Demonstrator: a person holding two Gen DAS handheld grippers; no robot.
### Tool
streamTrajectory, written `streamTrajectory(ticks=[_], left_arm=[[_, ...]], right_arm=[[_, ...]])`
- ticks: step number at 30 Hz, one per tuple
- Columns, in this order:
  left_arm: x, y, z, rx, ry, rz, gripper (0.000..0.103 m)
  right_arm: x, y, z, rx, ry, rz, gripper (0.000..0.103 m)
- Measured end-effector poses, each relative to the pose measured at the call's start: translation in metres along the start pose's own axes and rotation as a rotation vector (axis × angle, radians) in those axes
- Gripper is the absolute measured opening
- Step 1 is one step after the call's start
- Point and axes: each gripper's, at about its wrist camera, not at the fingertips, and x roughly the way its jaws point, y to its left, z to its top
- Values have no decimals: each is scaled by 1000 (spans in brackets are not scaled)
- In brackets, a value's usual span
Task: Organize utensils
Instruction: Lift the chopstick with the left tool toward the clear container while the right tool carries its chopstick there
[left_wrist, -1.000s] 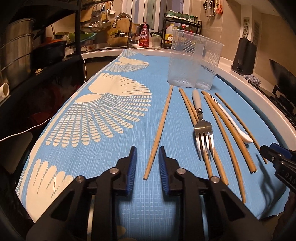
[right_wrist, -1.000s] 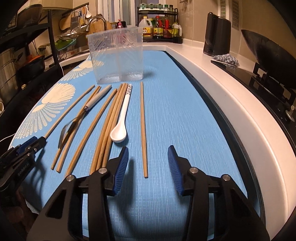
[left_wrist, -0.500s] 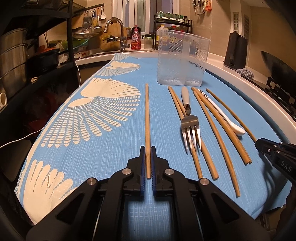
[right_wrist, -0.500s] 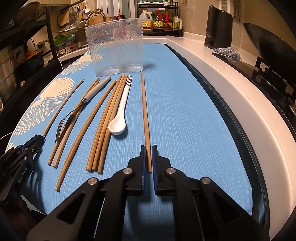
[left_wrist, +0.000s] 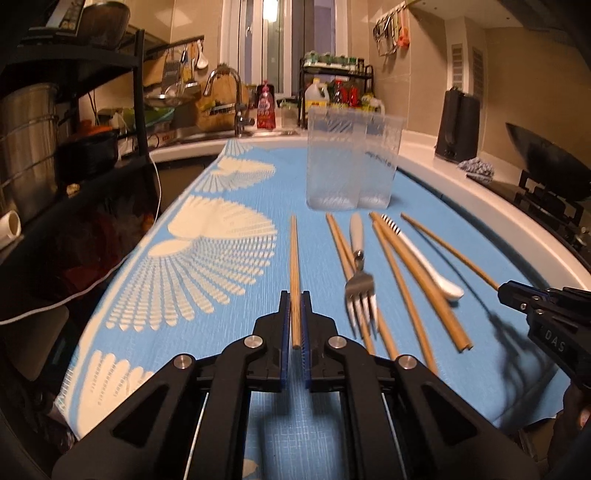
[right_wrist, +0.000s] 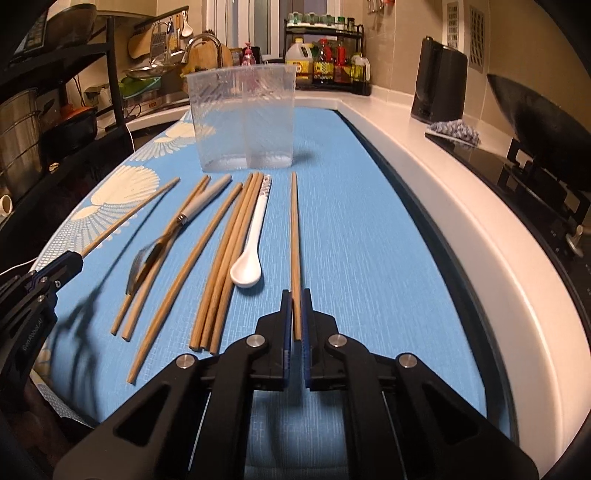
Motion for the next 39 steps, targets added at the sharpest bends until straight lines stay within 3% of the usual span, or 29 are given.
streamTrajectory(ticks=[12, 22, 31, 39], left_arm=[[-38, 0, 27, 19, -152, -20, 5], [-48, 12, 54, -3, -207, -72, 5], [-38, 28, 105, -28, -189, -150, 5], [-16, 41, 140, -56, -60, -227, 5]], right_arm=[[-43, 2, 39, -26, -121, 2, 5], [-68, 3, 72, -39, -206, 5, 5], [-76, -10, 113, -11, -250, 10, 5], [-77, -15, 144, -26, -233, 46, 5]])
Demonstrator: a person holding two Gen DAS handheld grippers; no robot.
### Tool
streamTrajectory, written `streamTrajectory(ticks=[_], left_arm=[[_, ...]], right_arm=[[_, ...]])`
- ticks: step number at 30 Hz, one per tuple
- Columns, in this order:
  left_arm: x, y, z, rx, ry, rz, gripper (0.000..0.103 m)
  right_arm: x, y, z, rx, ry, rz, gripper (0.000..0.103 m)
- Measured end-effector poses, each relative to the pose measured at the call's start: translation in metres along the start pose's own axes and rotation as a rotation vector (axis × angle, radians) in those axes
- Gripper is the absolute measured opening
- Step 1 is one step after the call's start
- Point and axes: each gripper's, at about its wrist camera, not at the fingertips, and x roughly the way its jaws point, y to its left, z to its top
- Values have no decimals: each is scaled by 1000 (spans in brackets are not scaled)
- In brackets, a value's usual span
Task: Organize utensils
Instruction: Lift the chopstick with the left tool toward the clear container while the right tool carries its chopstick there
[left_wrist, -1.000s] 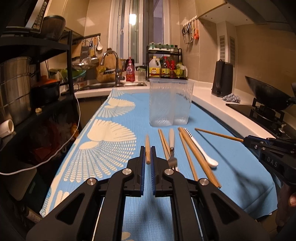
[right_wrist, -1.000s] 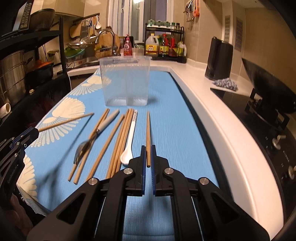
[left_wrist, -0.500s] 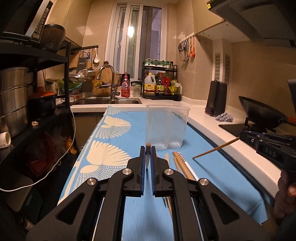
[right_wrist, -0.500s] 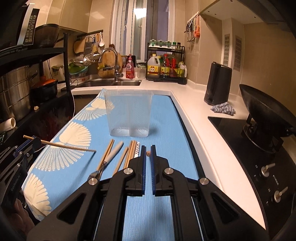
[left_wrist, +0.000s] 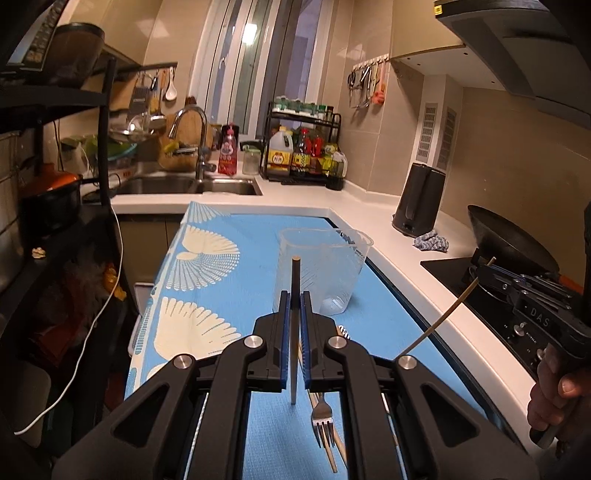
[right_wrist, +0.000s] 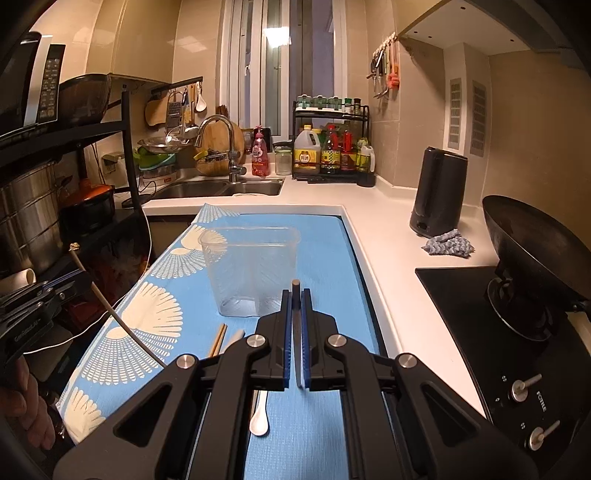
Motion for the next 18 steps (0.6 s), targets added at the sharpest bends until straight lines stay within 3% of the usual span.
streamTrajectory(ticks=[9, 18], left_arm=[[7, -1, 23, 17, 45, -4, 5], [17, 0, 81, 14, 91, -33, 5]], right_arm=[[2, -3, 30, -17, 27, 46, 5], [7, 4, 92, -50, 13, 88, 5]])
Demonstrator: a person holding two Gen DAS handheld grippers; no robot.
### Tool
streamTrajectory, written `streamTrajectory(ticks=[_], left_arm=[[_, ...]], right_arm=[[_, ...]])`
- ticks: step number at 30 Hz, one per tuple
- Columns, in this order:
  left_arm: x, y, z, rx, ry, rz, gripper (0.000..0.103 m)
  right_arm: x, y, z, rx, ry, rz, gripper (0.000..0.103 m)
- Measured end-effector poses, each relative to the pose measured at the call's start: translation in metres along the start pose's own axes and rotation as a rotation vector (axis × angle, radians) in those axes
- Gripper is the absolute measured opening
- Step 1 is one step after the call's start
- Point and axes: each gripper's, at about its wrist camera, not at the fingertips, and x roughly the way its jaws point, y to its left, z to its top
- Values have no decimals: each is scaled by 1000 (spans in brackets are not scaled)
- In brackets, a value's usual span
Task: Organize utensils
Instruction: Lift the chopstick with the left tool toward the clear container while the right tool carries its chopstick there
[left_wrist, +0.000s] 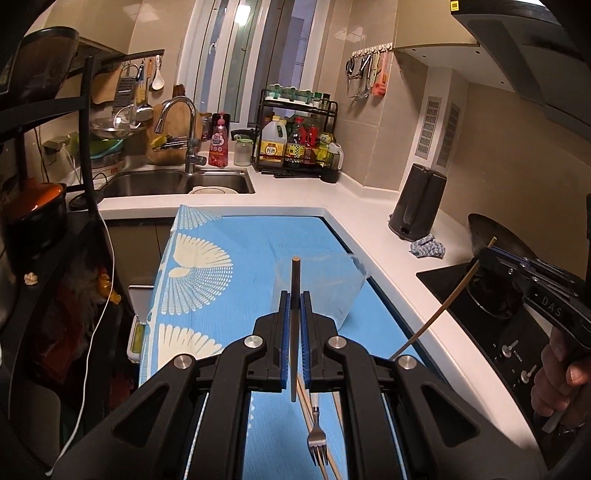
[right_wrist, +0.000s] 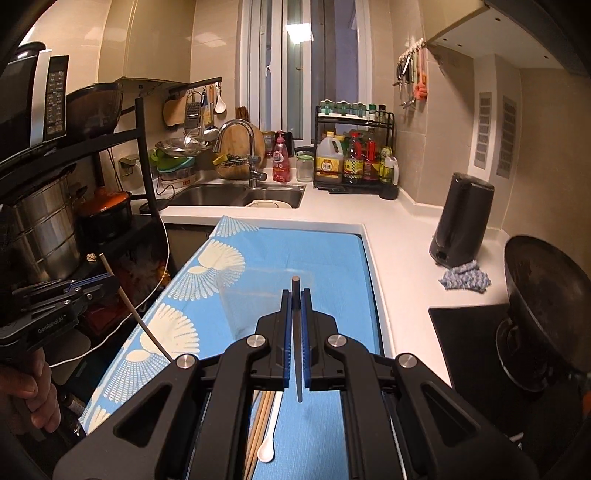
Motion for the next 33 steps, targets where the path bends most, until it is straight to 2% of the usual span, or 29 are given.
streamTrajectory(ticks=[6, 11, 16, 19, 25, 33], left_arm=[[1, -6, 57, 22, -9, -23, 5], [1, -15, 106, 43, -78, -31, 5], [26, -18, 131, 46, -107, -32, 5], [52, -17, 130, 44, -86, -20, 5], [115, -7, 101, 22, 40, -41, 5], [156, -1, 68, 16, 131, -61, 5]], right_arm=[[0, 3, 55, -15, -58, 36, 5], [6, 5, 98, 0, -122, 59, 5], [30, 0, 116, 27, -145, 73, 5], [55, -7, 111, 53, -124, 83, 5], [113, -19, 80, 93, -46, 80, 5], [162, -30, 37, 139, 66, 82, 5]])
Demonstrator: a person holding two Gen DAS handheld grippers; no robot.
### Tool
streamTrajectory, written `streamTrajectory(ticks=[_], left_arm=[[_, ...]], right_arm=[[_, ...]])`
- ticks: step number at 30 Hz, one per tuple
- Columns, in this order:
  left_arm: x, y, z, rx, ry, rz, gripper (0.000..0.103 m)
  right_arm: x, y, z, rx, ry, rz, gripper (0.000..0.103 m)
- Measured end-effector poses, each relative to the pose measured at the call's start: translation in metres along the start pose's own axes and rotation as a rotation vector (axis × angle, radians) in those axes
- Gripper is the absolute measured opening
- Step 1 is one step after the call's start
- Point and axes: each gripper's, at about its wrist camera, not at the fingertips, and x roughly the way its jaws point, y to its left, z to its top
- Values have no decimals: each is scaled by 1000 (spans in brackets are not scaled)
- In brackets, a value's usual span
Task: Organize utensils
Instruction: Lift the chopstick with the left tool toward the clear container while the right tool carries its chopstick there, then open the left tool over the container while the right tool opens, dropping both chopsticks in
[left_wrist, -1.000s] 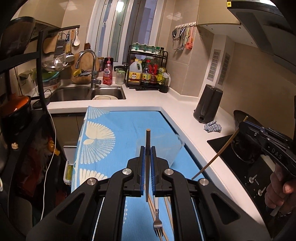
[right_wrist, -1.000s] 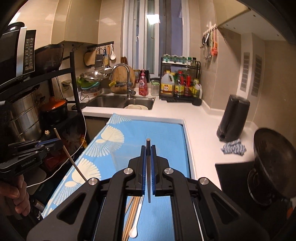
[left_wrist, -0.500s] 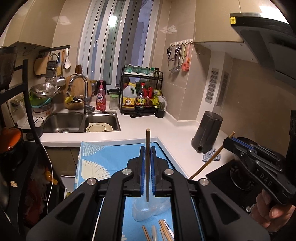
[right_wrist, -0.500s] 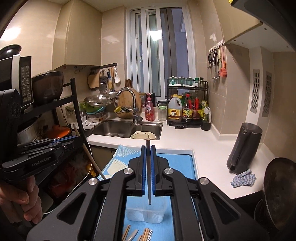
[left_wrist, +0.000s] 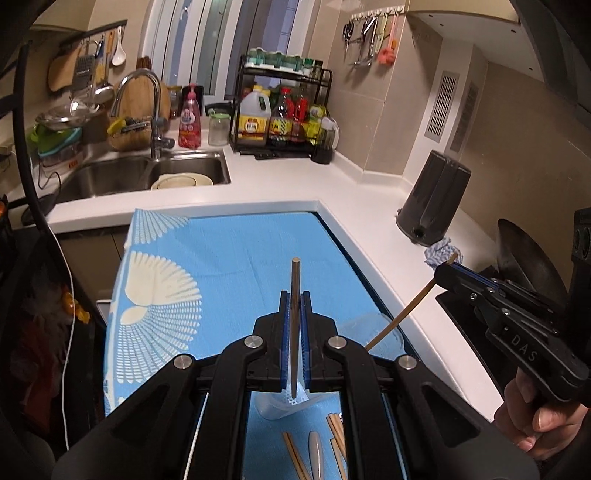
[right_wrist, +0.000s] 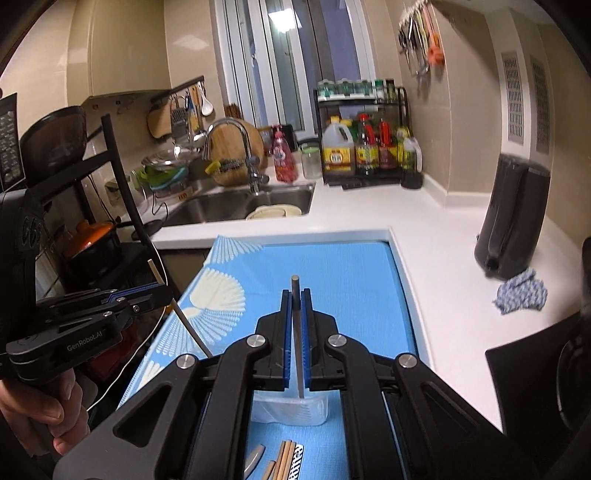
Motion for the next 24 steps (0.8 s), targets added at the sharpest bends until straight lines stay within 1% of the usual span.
streamTrajectory(ticks=[3, 4, 5, 6, 7, 8, 9, 11, 14, 17, 20, 22, 23, 24], left_arm=[[8, -2, -3, 16, 19, 11, 6], [9, -3, -3, 20, 22, 20, 6], [8, -3, -2, 20, 21, 29, 9], [6, -2, -1, 14, 16, 38, 24], [2, -1, 1, 5, 2, 42, 46], [-7, 0, 4, -2, -28, 48, 53], [-13, 0, 7, 1, -49, 60, 57], [-25, 0, 11, 4, -79, 77, 57], [-44, 0, 14, -8, -118, 98, 57], [-65, -1, 9, 4, -172, 131, 57], [-85, -2, -3, -12, -208, 132, 57], [-97, -6, -17, -4, -225, 124, 56], [-103, -9, -27, 8, -234, 125, 55], [-107, -12, -36, 18, -241, 126, 49]], right_arm=[[10, -3, -8, 1, 44, 12, 6], [12, -3, -9, 2, 57, 9, 8], [13, -4, -10, 2, 68, 7, 17], [12, -4, -10, 2, 78, 8, 23], [11, -4, -10, 0, 78, 7, 31], [8, -3, -9, -8, 77, 0, 34], [6, -3, -8, -15, 75, -6, 37], [-3, -3, -5, -24, 69, -20, 41], [-17, -5, -2, -27, 62, -41, 43], [-32, -6, -2, -33, 53, -55, 43], [-51, -7, -6, -42, 31, -70, 43], [-66, -7, -11, -39, 8, -73, 43], [-75, -7, -14, -39, -6, -69, 43], [-84, -7, -17, -40, -21, -64, 43]])
